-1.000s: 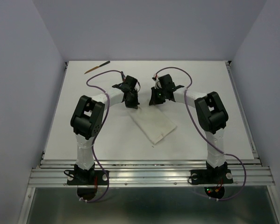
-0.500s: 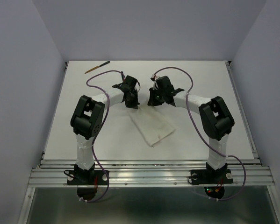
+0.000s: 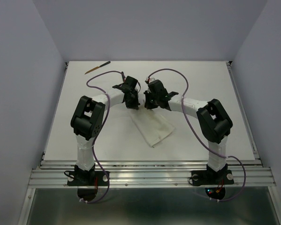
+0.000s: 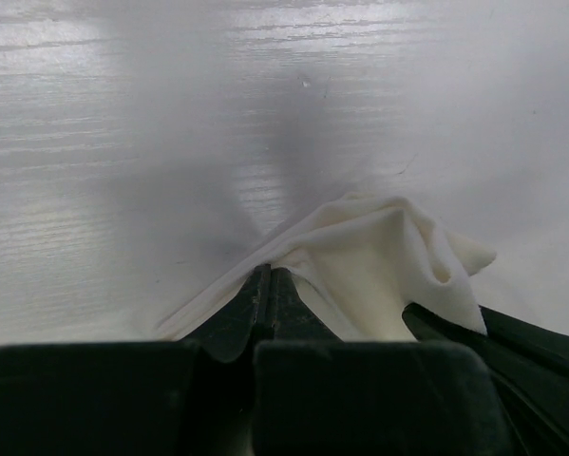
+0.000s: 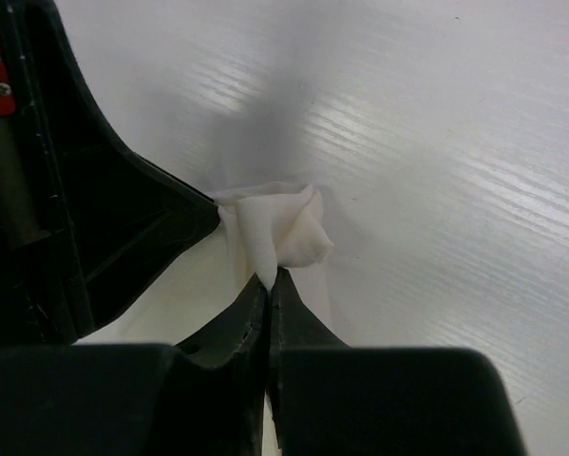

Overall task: Fold the napkin into a case and place the utensils inside
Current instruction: Fold the 2/3-rectangle-folded napkin at the center of the board.

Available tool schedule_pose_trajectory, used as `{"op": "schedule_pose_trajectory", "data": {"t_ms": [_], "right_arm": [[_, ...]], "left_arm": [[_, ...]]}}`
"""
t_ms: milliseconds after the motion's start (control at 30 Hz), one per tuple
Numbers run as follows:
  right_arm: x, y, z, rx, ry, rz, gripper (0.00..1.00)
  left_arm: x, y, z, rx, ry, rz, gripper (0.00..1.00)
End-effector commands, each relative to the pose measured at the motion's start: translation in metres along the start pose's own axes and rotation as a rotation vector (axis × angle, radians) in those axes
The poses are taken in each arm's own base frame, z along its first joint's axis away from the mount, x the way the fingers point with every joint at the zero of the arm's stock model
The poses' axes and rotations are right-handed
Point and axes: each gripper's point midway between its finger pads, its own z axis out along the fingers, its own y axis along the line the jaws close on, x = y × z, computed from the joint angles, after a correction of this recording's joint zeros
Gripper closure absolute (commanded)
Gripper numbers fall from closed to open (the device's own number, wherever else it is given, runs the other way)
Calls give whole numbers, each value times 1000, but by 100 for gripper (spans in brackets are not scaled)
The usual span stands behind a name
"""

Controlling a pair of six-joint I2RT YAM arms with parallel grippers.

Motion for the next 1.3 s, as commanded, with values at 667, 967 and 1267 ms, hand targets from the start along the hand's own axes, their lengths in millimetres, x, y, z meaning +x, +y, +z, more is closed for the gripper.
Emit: {"op": "schedule_pose_trajectory", "data": {"t_ms": [667,967,1267], "right_arm": [[-2,40,15,18,35,41,99],[35,23,38,94,110,154,99],[62,-12,44,276,136,221,99]], "left_arm": [[8,2,-10,1,4,-8,100],[8,-1,-14,20,2,-21,100],[-22,-6,-44,95,-47,-32,100]]}}
